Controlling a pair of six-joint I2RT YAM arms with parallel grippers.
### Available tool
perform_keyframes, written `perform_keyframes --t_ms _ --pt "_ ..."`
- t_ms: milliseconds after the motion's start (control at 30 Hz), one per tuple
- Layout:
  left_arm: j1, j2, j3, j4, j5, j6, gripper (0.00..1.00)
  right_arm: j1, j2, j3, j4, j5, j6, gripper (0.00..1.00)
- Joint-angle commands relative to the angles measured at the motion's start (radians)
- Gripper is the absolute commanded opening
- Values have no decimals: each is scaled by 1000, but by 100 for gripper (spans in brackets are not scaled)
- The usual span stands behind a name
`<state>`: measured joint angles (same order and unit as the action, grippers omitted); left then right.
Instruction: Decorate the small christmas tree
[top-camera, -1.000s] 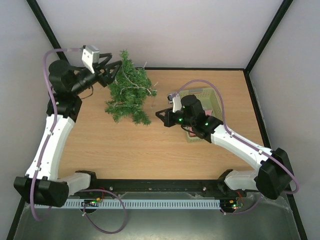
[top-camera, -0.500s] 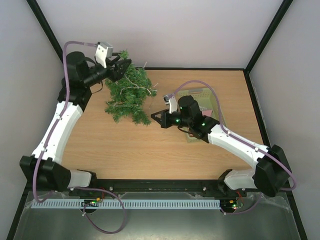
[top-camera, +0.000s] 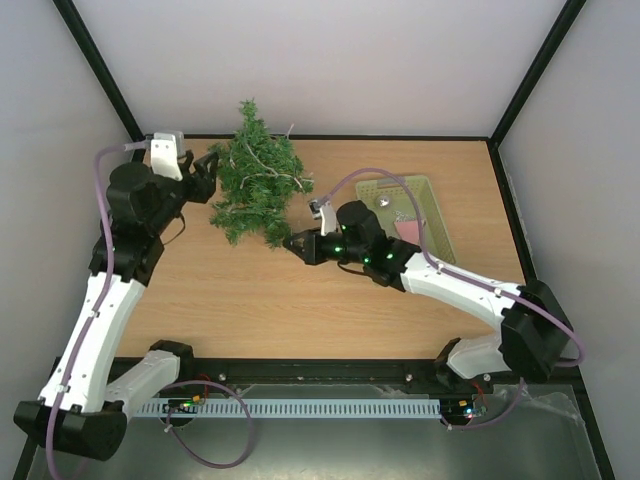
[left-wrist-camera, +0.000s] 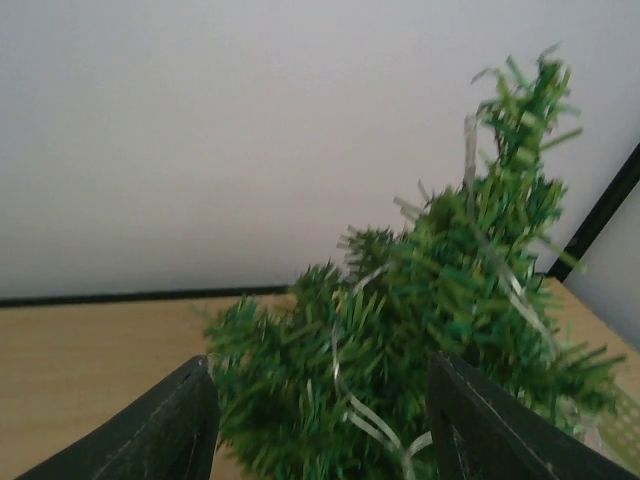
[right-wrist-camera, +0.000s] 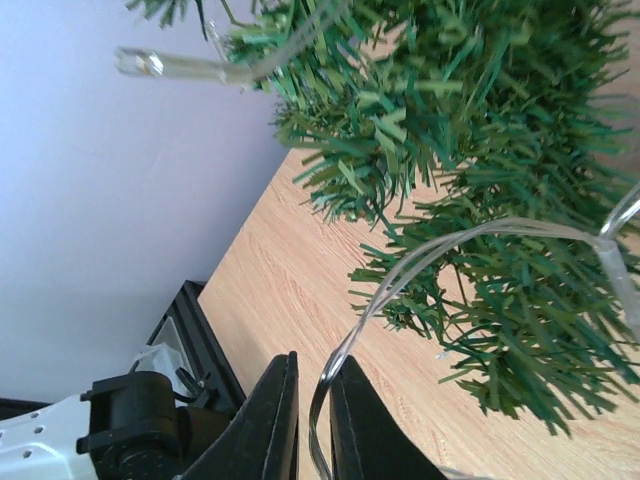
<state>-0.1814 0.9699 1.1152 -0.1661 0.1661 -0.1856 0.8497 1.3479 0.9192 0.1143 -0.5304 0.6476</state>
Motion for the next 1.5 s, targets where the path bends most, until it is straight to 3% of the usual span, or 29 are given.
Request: perform_keyframes --t_ms 0,367,1033,1300,1467 --pt "-4 -83 -46 -101 -47 -27 58 34 41 44 8 68 64 9" --pt "-6 -186 -183 -119 65 -67 58 106 60 64 111 111 201 24" --pt "-6 -261 -235 -159 66 -89 58 158 115 67 333 254 478 28" --pt "-6 -260 -253 -148 64 -83 58 194 83 43 305 328 516 32" --pt "-6 -266 -256 -153 73 -82 58 197 70 86 85 384 326 37"
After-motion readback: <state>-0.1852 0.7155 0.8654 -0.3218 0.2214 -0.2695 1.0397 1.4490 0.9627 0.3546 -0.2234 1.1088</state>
